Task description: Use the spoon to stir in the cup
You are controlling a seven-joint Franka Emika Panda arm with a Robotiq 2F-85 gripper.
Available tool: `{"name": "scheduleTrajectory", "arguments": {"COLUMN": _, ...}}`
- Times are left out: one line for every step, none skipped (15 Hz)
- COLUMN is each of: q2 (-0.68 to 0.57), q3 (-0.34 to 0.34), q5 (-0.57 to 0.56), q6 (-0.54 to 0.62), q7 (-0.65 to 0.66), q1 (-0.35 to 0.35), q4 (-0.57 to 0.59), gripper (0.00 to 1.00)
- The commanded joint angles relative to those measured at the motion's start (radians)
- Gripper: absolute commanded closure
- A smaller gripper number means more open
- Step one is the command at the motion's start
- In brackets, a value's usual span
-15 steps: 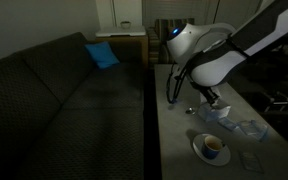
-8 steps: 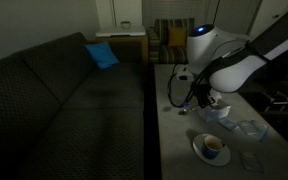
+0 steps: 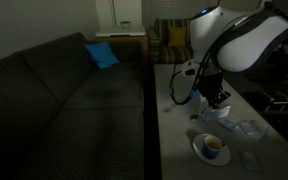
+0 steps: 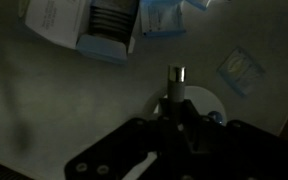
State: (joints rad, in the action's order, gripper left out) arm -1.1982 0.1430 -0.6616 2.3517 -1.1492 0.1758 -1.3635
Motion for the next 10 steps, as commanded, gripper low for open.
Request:
{"name": "scheduleTrajectory", "arguments": {"q2": 0.056, "q3": -0.027, "q5": 0.037, "q6": -0.195, "q7": -0.016, "q1": 0.064, "q4": -0.058, "gripper": 0.96}}
{"name": "scheduleTrajectory", "arguments": {"q2": 0.040, "q3": -0.042, "q5": 0.037, "q6": -0.256, "q7": 0.027, "q1": 0.095, "q4": -0.035, "gripper": 0.96}}
{"name": "scheduleTrajectory", "arguments": {"q2": 0.028, "q3": -0.053, "q5": 0.032, "q6": -0.314, "q7": 0.058, "q1": 0.121, "q4": -0.015, "gripper": 0.96}}
{"name": "scheduleTrajectory", "arguments": {"q2": 0.016, "q3": -0.064, "q5": 0.024, "q6": -0.361, "q7": 0.109, "q1": 0.150, "q4": -0.001, "gripper": 0.96}}
{"name": "scheduleTrajectory", "arguments": {"q2": -0.001, "q3": -0.074, "q5": 0.017, "q6": -0.406, "q7": 0.158, "q1": 0.176, "q4": 0.021, "gripper": 0.96}}
{"name": "scheduleTrajectory", "arguments": {"q2": -0.021, "q3": -0.082, "q5": 0.011, "q6": -0.452, "q7": 0.204, "q1": 0.200, "q4": 0.044, "gripper": 0.96}}
{"name": "scheduleTrajectory", "arguments": {"q2": -0.037, "q3": -0.088, "q5": 0.010, "q6": -0.501, "q7": 0.246, "q1": 0.221, "q4": 0.063, "gripper": 0.96}}
{"name": "scheduleTrajectory", "arguments": {"q2": -0.055, "q3": -0.092, "q5": 0.008, "q6": -0.548, "q7": 0.289, "q1": 0.237, "q4": 0.084, "gripper": 0.96}}
{"name": "scheduleTrajectory", "arguments": {"q2": -0.070, "q3": -0.096, "q5": 0.005, "q6": -0.597, "q7": 0.328, "q1": 0.252, "q4": 0.105, "gripper": 0.96}}
{"name": "scheduleTrajectory", "arguments": {"q2": -0.091, "q3": -0.100, "q5": 0.001, "q6": -0.641, "q7": 0.367, "q1": 0.266, "q4": 0.129, "gripper": 0.96}}
